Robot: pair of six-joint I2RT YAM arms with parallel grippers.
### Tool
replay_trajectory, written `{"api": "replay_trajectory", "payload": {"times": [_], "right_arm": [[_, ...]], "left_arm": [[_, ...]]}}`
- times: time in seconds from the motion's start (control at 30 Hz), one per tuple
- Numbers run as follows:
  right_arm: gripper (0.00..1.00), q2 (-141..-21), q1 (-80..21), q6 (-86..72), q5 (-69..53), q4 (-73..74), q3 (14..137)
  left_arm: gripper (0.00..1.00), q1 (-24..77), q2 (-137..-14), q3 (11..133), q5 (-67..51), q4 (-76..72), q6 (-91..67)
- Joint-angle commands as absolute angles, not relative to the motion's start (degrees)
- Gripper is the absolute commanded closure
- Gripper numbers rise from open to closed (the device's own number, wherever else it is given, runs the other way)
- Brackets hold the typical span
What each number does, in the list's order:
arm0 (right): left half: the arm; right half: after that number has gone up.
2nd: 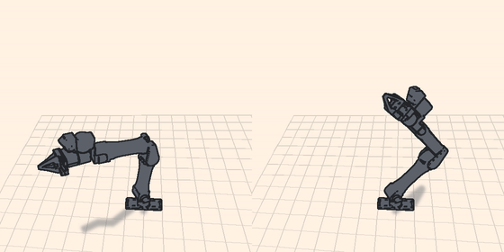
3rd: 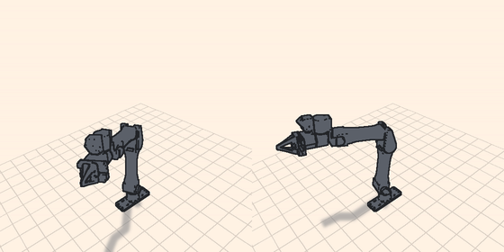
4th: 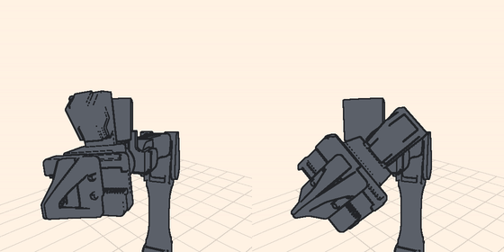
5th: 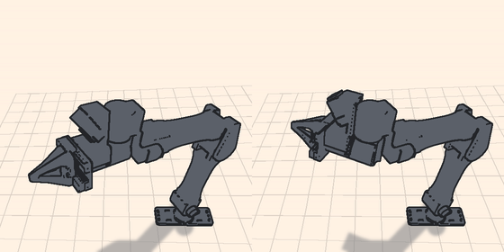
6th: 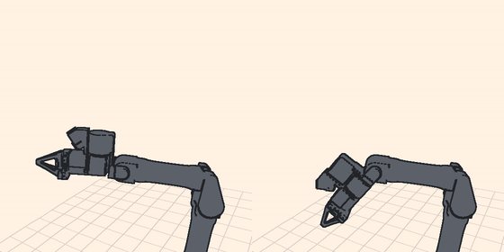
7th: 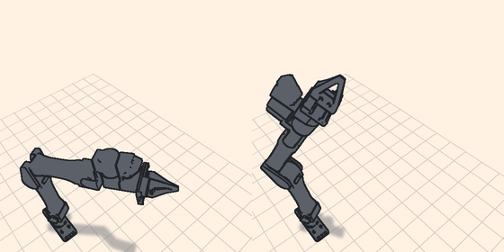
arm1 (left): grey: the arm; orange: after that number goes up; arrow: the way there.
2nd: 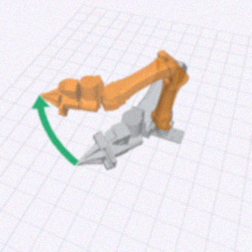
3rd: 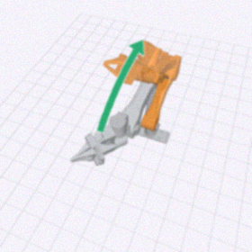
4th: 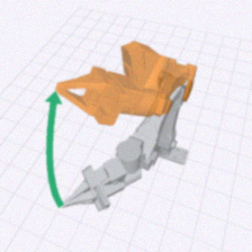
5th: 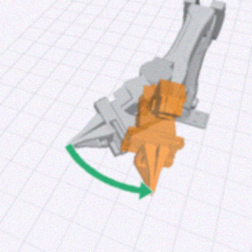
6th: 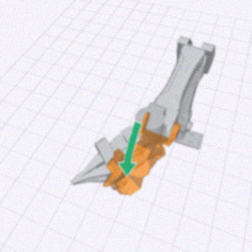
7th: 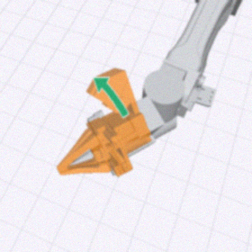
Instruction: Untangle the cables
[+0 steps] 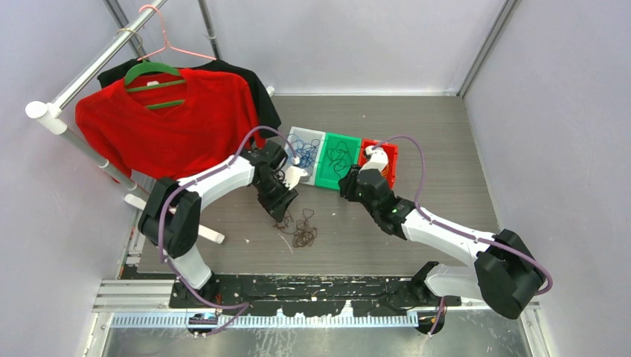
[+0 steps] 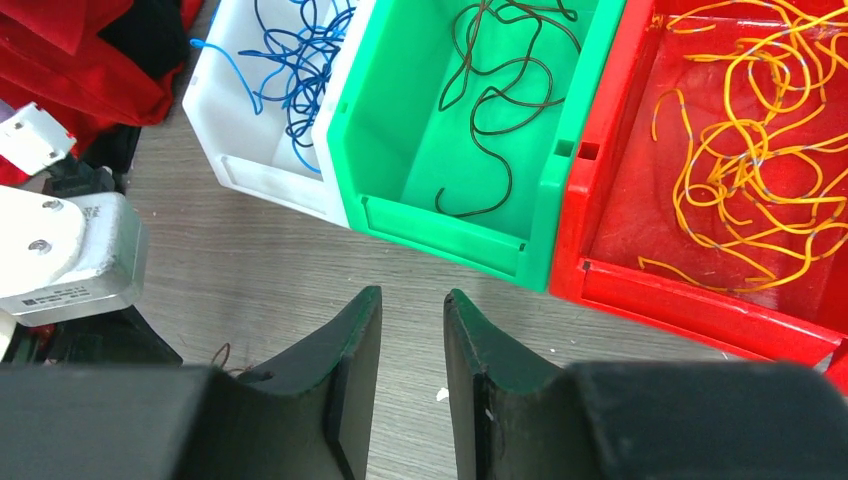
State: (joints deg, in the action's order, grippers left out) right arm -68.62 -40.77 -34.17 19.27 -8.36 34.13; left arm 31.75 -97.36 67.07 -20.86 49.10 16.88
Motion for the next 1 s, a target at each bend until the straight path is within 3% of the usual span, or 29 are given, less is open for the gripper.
{"api": "replay_trajectory", "payload": {"times": [0.0,0.1,0.17,0.4,0.73,0.97], "right_arm": [[0.66,-67.23,-41.07,-33.86,20.57,-11.42,35.70],[0.68,-67.58,-41.08,-33.88,20.71,-11.31,35.99],[0.69,-67.79,-41.07,-34.09,20.66,-11.29,36.18],[0.69,-67.98,-41.75,-32.43,17.59,-15.33,36.17],[0.38,-71.03,-52.36,-16.37,9.47,-33.45,38.02],[0.34,-75.23,-57.39,-12.70,7.44,-38.38,41.12]], "left_arm": [[0.66,31.59,-96.29,66.14,-22.66,47.52,16.24],[0.90,31.51,-94.91,66.26,-22.67,47.54,16.43],[1.00,31.47,-93.87,66.90,-22.73,48.10,16.64],[1.00,31.40,-89.43,74.07,-21.11,55.91,19.56],[1.00,31.38,-81.08,88.70,-22.12,67.47,21.06],[1.00,31.44,-80.42,93.24,-21.99,71.51,20.29]]}}
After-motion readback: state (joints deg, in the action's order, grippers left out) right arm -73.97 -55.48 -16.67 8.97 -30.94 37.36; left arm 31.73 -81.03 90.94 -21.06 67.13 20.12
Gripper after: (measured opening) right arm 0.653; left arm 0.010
